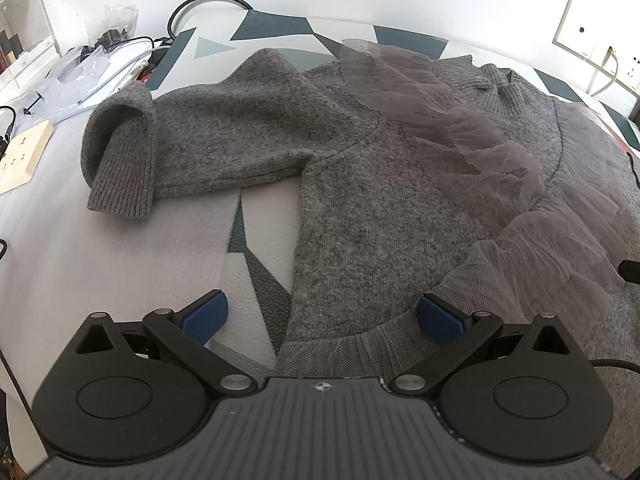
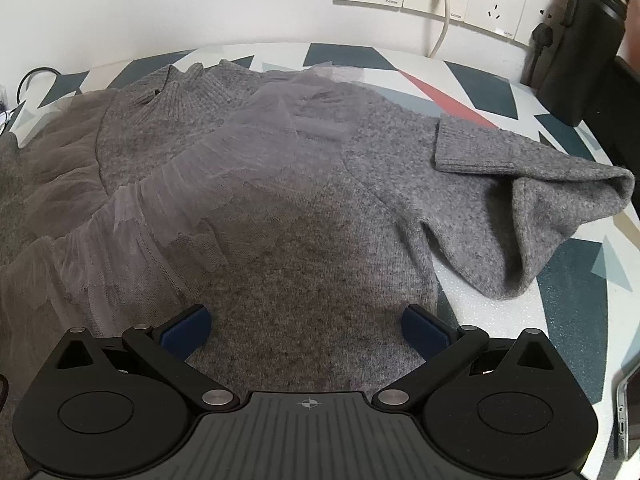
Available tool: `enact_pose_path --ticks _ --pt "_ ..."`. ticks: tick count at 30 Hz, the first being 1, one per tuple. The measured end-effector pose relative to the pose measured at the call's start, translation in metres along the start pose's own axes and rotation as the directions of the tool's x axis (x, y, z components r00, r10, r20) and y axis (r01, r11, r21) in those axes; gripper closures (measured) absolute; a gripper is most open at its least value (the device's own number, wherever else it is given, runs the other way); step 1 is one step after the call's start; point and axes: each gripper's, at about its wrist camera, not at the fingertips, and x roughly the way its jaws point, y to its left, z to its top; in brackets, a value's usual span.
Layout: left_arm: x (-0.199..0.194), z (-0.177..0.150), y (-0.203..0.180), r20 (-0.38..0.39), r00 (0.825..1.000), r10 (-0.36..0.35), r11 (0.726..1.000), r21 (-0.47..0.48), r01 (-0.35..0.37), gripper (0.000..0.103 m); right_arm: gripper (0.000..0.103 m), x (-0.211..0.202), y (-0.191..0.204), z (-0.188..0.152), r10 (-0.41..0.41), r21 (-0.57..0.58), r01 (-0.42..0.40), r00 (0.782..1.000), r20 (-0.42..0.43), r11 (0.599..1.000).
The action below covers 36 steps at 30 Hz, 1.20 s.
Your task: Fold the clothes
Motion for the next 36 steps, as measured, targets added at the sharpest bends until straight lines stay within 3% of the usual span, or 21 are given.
enact_pose_path --ticks 36 --pt "0.0 0.0001 -0.0005 0.0 1.0 0.003 1.0 -0.004 -0.003 0.0 0.001 -0.0009 0.0014 -0.0011 -0.005 0.005 0.004 1.0 0.008 1.0"
